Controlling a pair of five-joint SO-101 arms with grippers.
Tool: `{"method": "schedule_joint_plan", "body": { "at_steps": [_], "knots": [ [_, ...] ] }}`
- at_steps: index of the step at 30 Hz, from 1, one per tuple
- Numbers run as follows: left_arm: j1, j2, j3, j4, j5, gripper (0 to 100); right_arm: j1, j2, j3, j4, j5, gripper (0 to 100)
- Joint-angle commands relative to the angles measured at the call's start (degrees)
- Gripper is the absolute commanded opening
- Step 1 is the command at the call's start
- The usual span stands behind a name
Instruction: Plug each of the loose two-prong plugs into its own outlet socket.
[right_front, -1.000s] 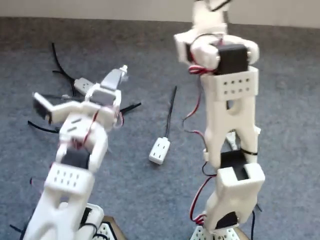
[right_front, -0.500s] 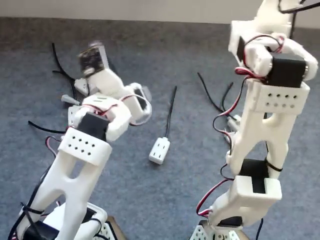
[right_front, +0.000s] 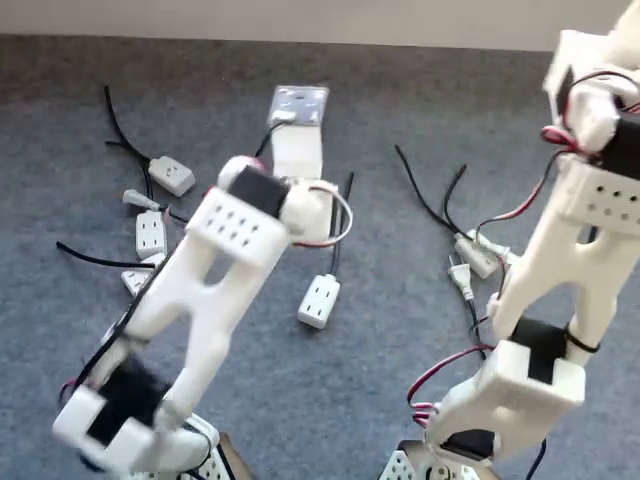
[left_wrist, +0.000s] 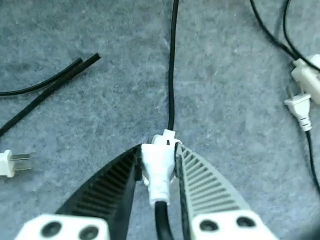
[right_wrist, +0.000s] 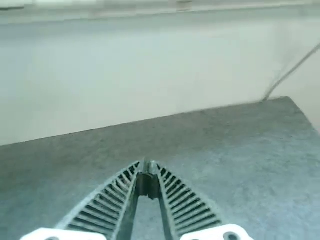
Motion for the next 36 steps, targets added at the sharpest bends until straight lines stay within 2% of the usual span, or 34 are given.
{"method": "schedule_joint_plan", "body": {
  "at_steps": [1, 6, 12, 19, 21, 24, 36],
  "knots": [
    [0.75, 10.77, -15.08, 9.58, -7.38, 1, 4.0, 0.75, -2.07, -3.12, 0.0, 0.6],
    [4.26, 20.7, -24.13, 15.82, -21.19, 1, 4.88, 1.45, -2.15, -3.47, 0.0, 0.6],
    [8.84, 28.62, -29.23, 15.65, -21.89, 1, 6.02, 1.45, -2.15, -3.47, 0.0, 0.9],
    [8.4, 32.4, -29.32, 15.82, -21.54, 1, 7.08, 1.45, -2.15, -4.18, 0.0, 0.9],
    [8.22, 32.66, -28.7, 16.09, -18.2, 1, 7.08, 1.45, -2.15, -4.18, 0.0, 0.9],
    [6.99, 32.31, -26.77, 15.91, -9.23, 1, 7.08, 1.45, -2.15, -4.18, 0.0, 0.9],
    [3.56, 32.13, -24.22, 15.65, -3.43, 1, 7.08, 1.45, -2.15, -4.18, 0.0, 0.9]
  ]
}}
